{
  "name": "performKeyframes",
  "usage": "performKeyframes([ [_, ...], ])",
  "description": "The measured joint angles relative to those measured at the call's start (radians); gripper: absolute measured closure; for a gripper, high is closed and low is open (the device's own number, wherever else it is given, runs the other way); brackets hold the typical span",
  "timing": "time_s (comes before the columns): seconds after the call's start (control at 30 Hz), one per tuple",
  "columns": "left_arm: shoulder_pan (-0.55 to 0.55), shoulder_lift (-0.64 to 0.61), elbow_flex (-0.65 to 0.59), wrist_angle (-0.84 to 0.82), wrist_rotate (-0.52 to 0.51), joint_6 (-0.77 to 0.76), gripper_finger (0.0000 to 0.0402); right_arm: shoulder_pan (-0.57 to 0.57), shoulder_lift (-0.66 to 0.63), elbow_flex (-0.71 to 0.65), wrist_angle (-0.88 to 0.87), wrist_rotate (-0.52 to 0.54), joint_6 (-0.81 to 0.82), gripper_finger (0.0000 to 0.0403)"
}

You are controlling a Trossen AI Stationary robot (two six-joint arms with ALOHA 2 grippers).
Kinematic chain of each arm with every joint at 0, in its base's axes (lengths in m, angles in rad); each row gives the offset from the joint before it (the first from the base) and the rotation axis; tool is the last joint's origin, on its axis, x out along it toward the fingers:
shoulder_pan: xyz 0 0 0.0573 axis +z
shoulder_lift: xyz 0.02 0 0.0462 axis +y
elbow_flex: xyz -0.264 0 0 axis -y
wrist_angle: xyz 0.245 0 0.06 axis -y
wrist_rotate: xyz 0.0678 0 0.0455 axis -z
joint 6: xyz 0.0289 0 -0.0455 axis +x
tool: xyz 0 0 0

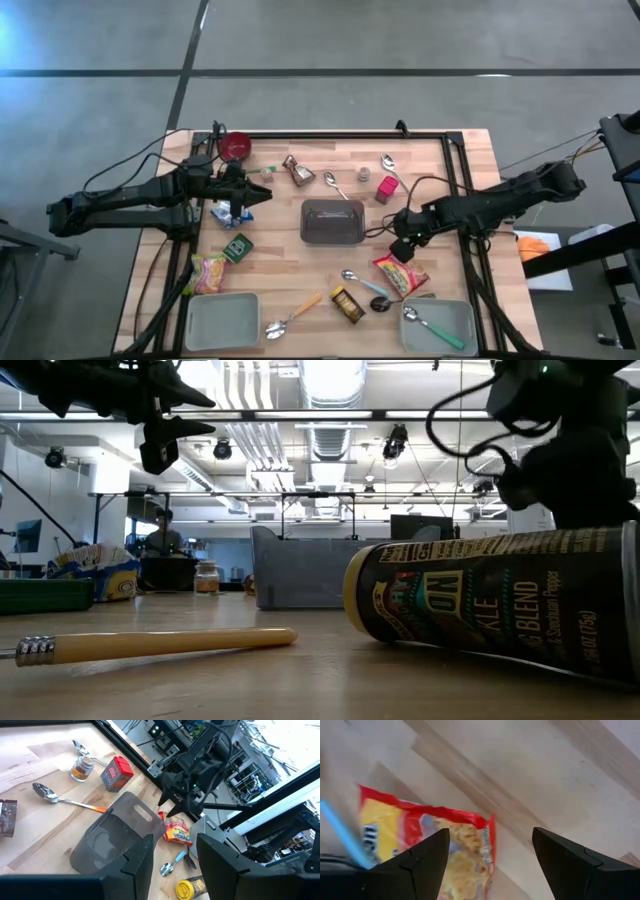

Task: Pick & Place Food Item
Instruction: Put the red noodle pack into the black bin

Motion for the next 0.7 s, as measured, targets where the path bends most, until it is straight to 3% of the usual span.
performKeyframes([
  [0.23,0.0,0.0,0.0,0.0,0.0,0.0,0.0249,-0.003,0.076,-0.007,0.109,-0.045,-0.018,0.0124],
  [0.33,0.0,0.0,0.0,0.0,0.0,0.001,0.0249,-0.002,0.095,-0.007,0.146,-0.054,-0.018,0.0142],
  [0.5,0.0,0.0,0.0,0.0,0.0,0.002,0.0249,-0.002,0.105,-0.006,0.157,-0.057,-0.018,0.0218],
  [0.7,0.0,0.0,0.0,0.0,0.0,0.003,0.0249,-0.002,0.105,-0.008,0.149,-0.05,-0.035,0.0336],
])
